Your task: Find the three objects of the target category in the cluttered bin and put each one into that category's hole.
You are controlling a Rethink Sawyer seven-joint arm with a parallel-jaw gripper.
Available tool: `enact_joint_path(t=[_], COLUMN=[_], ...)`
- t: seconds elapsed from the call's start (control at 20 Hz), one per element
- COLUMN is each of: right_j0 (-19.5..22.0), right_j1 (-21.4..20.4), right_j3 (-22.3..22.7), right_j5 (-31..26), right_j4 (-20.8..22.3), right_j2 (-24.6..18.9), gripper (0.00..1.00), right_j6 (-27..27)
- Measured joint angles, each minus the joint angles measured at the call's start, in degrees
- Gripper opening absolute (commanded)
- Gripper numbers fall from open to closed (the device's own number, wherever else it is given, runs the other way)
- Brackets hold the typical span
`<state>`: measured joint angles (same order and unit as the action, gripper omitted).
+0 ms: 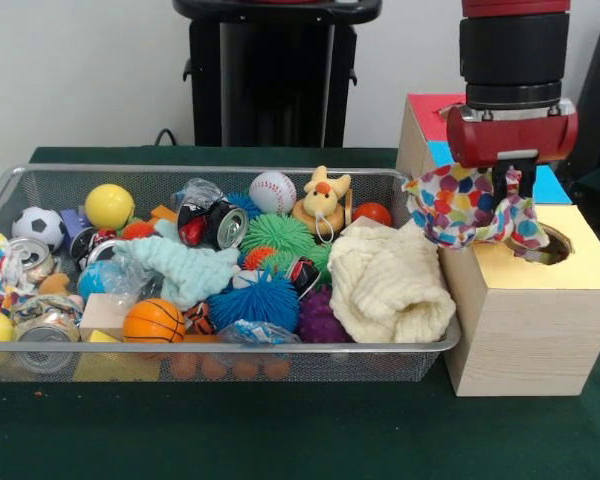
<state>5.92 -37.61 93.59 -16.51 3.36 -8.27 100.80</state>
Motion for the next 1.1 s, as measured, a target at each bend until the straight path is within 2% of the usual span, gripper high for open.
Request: enact_joint_path(t=[0.5,1.1], right_j0=[-1.9,-4.2], right_j1=[1.7,1.8], right_j3=[-0.6,-0.5], right_j5=[0.2,1.7], right_j4=[-5.1,-10.3], right_j2=[0.2,1.5], gripper=[0.00,0.00], right_j6=[0.0,0.0])
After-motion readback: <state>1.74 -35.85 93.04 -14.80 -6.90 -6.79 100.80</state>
